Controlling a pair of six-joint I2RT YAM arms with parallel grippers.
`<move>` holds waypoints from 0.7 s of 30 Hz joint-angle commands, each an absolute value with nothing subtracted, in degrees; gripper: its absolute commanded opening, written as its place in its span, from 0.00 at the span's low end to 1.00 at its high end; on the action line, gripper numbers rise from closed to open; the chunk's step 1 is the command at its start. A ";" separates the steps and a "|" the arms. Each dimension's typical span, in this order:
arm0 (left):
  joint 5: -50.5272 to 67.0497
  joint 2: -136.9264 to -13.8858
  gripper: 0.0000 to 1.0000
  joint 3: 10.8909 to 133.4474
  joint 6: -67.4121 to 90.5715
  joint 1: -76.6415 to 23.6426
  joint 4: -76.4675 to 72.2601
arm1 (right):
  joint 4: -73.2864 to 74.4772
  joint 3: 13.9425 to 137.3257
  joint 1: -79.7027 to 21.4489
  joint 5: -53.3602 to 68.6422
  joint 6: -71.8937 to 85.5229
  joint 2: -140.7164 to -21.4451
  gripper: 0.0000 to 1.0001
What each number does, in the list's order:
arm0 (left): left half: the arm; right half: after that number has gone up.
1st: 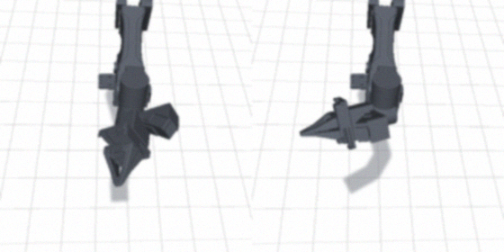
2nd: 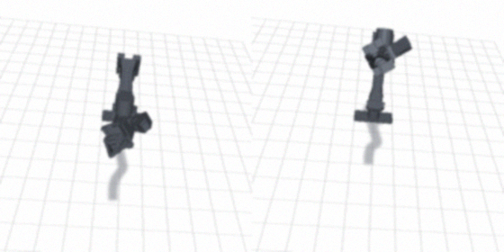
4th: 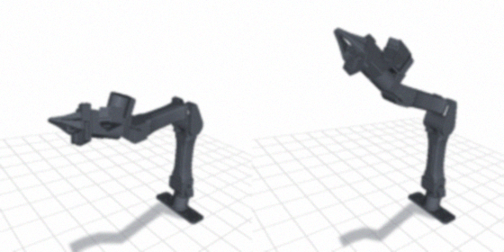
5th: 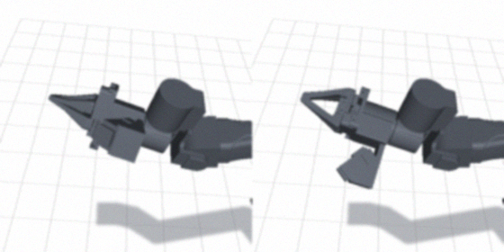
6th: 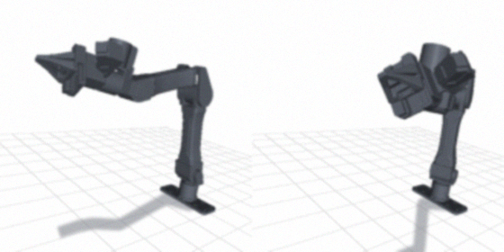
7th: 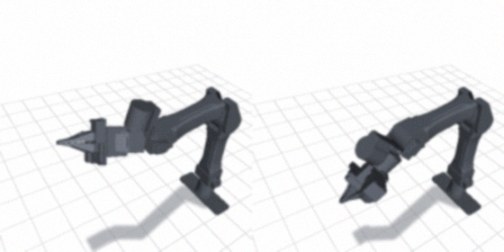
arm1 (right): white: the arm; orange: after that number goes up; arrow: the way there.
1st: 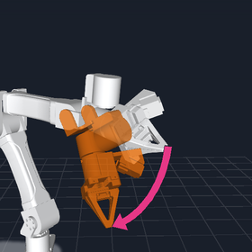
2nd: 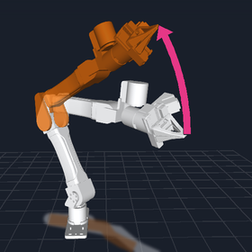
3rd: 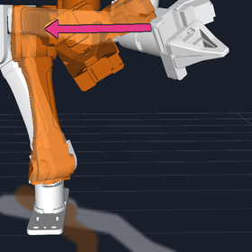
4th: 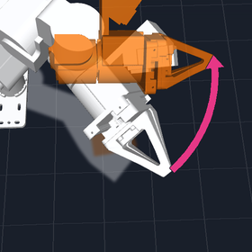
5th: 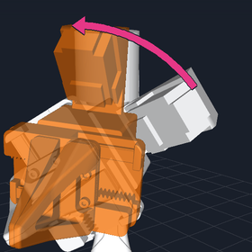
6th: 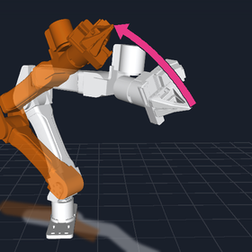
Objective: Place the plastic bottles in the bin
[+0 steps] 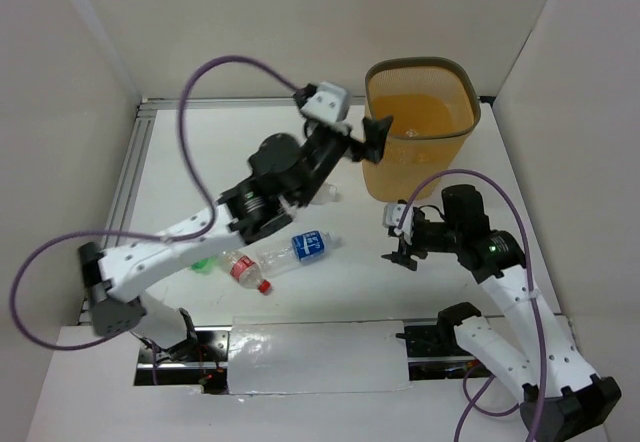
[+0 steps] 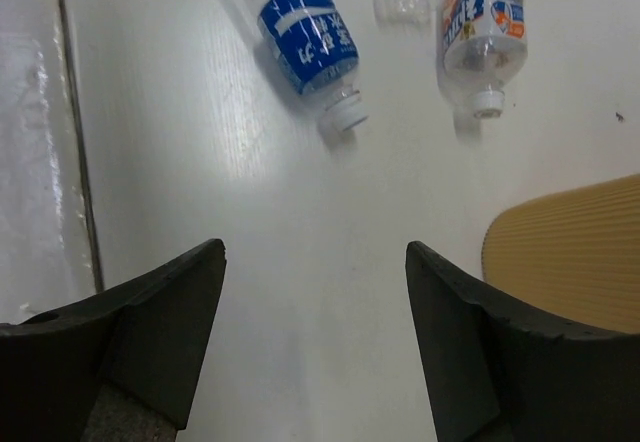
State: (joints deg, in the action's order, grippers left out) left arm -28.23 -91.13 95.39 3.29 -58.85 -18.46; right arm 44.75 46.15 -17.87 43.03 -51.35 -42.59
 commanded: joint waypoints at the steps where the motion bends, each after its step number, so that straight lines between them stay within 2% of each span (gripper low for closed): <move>1: -32.77 -78.96 1.00 83.70 4.72 -61.51 -12.24 | 44.65 45.09 -18.89 36.93 -57.38 -45.78 0.80; 6: -33.40 -58.07 1.00 70.51 16.50 -62.14 2.79 | 43.25 46.93 -19.95 36.65 -59.77 -52.46 0.87; 10: -34.01 -44.43 1.00 58.64 23.98 -62.14 11.23 | 39.47 47.46 -22.67 37.44 -62.48 -53.26 0.95; 13: -35.76 -37.91 1.00 51.26 28.64 -62.14 16.07 | 36.40 47.46 -26.79 34.20 -64.77 -55.63 0.96; 21: -38.06 -35.76 1.00 47.90 39.45 -62.14 24.86 | 34.10 52.81 -31.55 29.53 -64.78 -65.20 0.99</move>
State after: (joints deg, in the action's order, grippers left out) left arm -36.42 -35.59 47.48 33.06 -62.13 21.76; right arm 37.91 48.21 -29.63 30.85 -64.01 -63.44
